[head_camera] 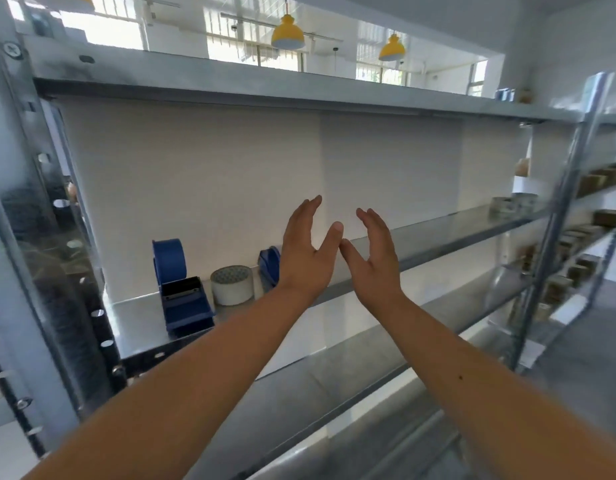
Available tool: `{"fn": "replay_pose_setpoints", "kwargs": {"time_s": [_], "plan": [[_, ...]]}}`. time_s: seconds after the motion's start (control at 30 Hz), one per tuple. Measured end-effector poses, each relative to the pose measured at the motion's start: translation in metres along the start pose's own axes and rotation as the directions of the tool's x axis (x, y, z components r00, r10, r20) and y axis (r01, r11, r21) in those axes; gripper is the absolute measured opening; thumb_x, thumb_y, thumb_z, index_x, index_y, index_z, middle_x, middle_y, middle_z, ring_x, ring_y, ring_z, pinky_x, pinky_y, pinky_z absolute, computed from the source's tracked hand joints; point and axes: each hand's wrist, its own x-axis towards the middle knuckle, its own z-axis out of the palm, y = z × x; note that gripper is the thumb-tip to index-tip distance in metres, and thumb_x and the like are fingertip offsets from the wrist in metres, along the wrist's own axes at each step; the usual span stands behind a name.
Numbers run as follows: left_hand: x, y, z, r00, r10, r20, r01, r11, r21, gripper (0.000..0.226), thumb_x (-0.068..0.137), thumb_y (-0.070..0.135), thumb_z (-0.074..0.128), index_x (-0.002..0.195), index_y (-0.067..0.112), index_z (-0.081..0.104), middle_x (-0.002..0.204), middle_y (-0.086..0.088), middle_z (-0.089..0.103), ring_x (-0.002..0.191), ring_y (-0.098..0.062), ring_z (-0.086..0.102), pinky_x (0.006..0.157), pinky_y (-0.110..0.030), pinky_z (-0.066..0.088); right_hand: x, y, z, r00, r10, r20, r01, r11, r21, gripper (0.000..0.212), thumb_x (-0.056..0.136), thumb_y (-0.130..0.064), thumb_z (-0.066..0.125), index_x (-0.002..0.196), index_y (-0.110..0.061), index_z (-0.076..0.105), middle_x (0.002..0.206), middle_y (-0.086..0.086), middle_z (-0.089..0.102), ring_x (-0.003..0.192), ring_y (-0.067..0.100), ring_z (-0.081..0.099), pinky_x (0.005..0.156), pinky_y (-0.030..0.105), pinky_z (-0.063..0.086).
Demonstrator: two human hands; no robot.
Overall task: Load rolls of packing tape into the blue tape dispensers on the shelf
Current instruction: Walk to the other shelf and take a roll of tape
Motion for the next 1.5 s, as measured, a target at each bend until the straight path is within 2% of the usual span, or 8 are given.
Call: {"fn": "replay_pose_setpoints", "kwargs": {"time_s": [0.17, 0.33, 0.6, 0.7, 0.8, 1.0, 1.23, 1.5], "plan": [[-0.023, 0.032, 0.066, 0.985, 0.032, 0.172, 0.002, 0.981, -0.196, 0.056, 0.101, 0.053, 0.048, 0.154, 0.039, 0.039, 0.163, 0.012, 0.04, 0.149, -0.005, 0.034, 0.121, -0.026, 0.025, -0.02, 0.021, -0.081, 0.991, 0.053, -0.119, -0.063, 0.995, -0.082, 0.057, 0.1, -0.047, 0.05, 0.154, -0.037, 0.04, 0.169, -0.006, 0.035, 0.153, 0.011, 0.031, 0.122, 0.034, 0.027], [-0.05, 0.069, 0.126, 0.939, 0.069, 0.337, 0.043, 0.949, -0.312, 0.055, 0.102, 0.051, 0.049, 0.155, 0.041, 0.037, 0.159, 0.02, 0.037, 0.142, 0.005, 0.033, 0.111, -0.013, 0.025, -0.042, 0.035, -0.155, 0.971, 0.117, -0.208, -0.15, 0.978, -0.147, 0.064, 0.096, -0.055, 0.05, 0.156, -0.034, 0.04, 0.162, -0.014, 0.037, 0.148, 0.003, 0.032, 0.121, 0.028, 0.025], [-0.085, 0.133, 0.221, 0.823, 0.099, 0.559, 0.186, 0.883, -0.43, 0.06, 0.094, 0.06, 0.046, 0.151, 0.043, 0.042, 0.154, 0.017, 0.041, 0.143, -0.008, 0.04, 0.123, -0.045, 0.034, -0.069, 0.052, -0.254, 0.909, 0.181, -0.374, -0.255, 0.954, -0.157, 0.054, 0.103, -0.042, 0.054, 0.155, -0.034, 0.043, 0.16, -0.013, 0.042, 0.146, 0.005, 0.039, 0.123, 0.035, 0.031], [-0.098, 0.163, 0.257, 0.791, 0.104, 0.602, 0.246, 0.848, -0.47, 0.07, 0.086, 0.068, 0.045, 0.151, 0.043, 0.044, 0.154, 0.017, 0.042, 0.138, -0.005, 0.042, 0.121, -0.04, 0.036, -0.078, 0.059, -0.293, 0.887, 0.192, -0.421, -0.277, 0.949, -0.151, 0.058, 0.101, -0.047, 0.052, 0.156, -0.032, 0.043, 0.16, -0.01, 0.045, 0.146, 0.005, 0.04, 0.121, 0.03, 0.031], [-0.114, 0.188, 0.294, 0.769, 0.145, 0.622, 0.27, 0.809, -0.522, 0.074, 0.085, 0.068, 0.046, 0.153, 0.039, 0.043, 0.157, 0.017, 0.043, 0.14, -0.008, 0.045, 0.116, -0.036, 0.039, -0.089, 0.07, -0.338, 0.872, 0.178, -0.456, -0.276, 0.948, -0.157, 0.057, 0.098, -0.053, 0.047, 0.153, -0.038, 0.044, 0.149, -0.026, 0.049, 0.132, -0.016, 0.044, 0.11, 0.012, 0.032], [-0.146, 0.227, 0.376, 0.712, 0.188, 0.676, 0.314, 0.776, -0.547, 0.073, 0.09, 0.065, 0.047, 0.156, 0.038, 0.037, 0.163, 0.009, 0.041, 0.147, -0.013, 0.043, 0.121, -0.048, 0.039, -0.101, 0.101, -0.42, 0.831, 0.195, -0.522, -0.314, 0.937, -0.15, 0.041, 0.099, -0.056, 0.045, 0.14, -0.053, 0.044, 0.143, -0.034, 0.047, 0.131, -0.023, 0.04, 0.105, 0.009, 0.031], [-0.164, 0.257, 0.448, 0.707, 0.177, 0.685, 0.369, 0.734, -0.57, 0.068, 0.088, 0.068, 0.049, 0.151, 0.046, 0.038, 0.159, 0.009, 0.042, 0.142, -0.01, 0.044, 0.107, -0.029, 0.037, -0.114, 0.143, -0.49, 0.803, 0.226, -0.551, -0.354, 0.925, -0.136, 0.057, 0.099, -0.056, 0.046, 0.153, -0.038, 0.043, 0.163, -0.01, 0.043, 0.149, 0.005, 0.038, 0.122, 0.031, 0.031], [-0.162, 0.256, 0.506, 0.683, 0.184, 0.707, 0.379, 0.738, -0.559, 0.062, 0.094, 0.061, 0.051, 0.152, 0.046, 0.035, 0.159, 0.009, 0.041, 0.138, -0.007, 0.044, 0.101, -0.022, 0.036, -0.1, 0.178, -0.532, 0.79, 0.301, -0.535, -0.405, 0.91, -0.087, 0.07, 0.095, -0.067, 0.045, 0.158, -0.038, 0.038, 0.164, -0.016, 0.04, 0.143, -0.003, 0.04, 0.108, 0.017, 0.032]]}}
